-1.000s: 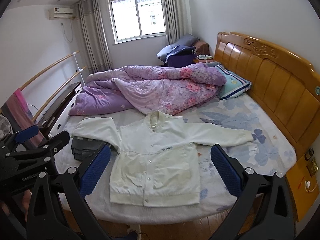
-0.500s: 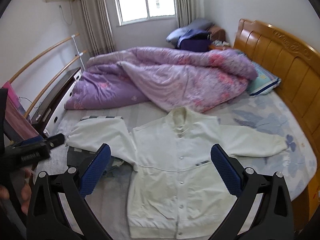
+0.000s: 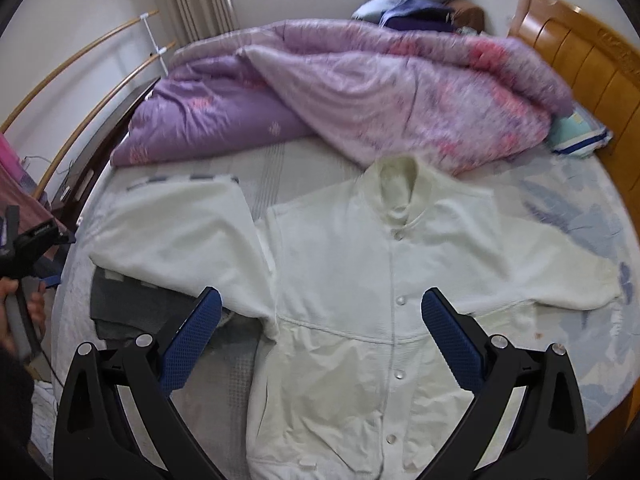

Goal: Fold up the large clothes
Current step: 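Grasp the white jacket's sleeve cuff with the left gripper while the right gripper approaches the jacket body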

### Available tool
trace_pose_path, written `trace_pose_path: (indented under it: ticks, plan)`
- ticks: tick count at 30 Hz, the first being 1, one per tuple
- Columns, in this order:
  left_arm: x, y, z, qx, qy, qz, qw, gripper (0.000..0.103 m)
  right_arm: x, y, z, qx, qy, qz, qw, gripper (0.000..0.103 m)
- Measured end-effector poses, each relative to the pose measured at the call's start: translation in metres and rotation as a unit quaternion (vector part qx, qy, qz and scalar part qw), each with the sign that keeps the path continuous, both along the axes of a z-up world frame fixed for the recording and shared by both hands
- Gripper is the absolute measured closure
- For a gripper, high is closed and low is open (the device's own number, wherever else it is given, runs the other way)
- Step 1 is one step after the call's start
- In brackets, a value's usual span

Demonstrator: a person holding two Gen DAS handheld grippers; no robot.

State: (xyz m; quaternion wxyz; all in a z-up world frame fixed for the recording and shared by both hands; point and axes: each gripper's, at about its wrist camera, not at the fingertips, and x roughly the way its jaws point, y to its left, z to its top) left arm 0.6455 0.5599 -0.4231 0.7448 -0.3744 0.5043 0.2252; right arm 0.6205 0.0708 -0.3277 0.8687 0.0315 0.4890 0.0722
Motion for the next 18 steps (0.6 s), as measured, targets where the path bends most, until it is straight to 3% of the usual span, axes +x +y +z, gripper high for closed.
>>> trace_pose_path:
  ticks: [5, 10, 12, 13, 14, 15, 16, 17, 18]
  plan:
    - [0.011, 0.037, -0.052, -0.066, -0.004, 0.072, 0.9952, 0.006, 0.022, 0.001, -0.054, 0.023, 0.051, 0.007, 0.998, 0.007]
    - [0.017, 0.047, -0.065, -0.078, -0.030, 0.074, 0.9937, 0.008, 0.034, 0.005, -0.082, 0.022, 0.061, 0.027, 0.998, 0.007]
    - [0.021, 0.049, -0.065, -0.083, -0.055, 0.064, 0.9929, 0.031, 0.041, 0.005, -0.096, 0.026, 0.067, 0.029, 0.997, 0.007]
    - [0.022, 0.047, -0.062, -0.086, -0.069, 0.057, 0.9922, 0.037, 0.045, 0.006, -0.104, 0.028, 0.068, 0.028, 0.997, 0.007]
    - [0.024, 0.044, -0.058, -0.089, -0.085, 0.047, 0.9913, 0.054, 0.049, 0.006, -0.109, 0.031, 0.069, 0.028, 0.997, 0.008]
    - [0.027, 0.042, -0.055, -0.083, -0.096, 0.037, 0.9911, 0.066, 0.054, 0.009, -0.118, 0.032, 0.071, 0.030, 0.997, 0.013]
    - [0.029, 0.039, -0.051, -0.070, -0.097, 0.034, 0.9922, 0.068, 0.059, 0.012, -0.127, 0.034, 0.075, 0.034, 0.996, 0.021]
    - [0.027, 0.036, -0.044, -0.058, -0.105, 0.034, 0.9922, 0.077, 0.063, 0.014, -0.133, 0.037, 0.079, 0.038, 0.995, 0.026]
    - [0.027, 0.033, -0.040, -0.055, -0.114, 0.034, 0.9913, 0.082, 0.069, 0.018, -0.143, 0.038, 0.085, 0.043, 0.995, 0.038]
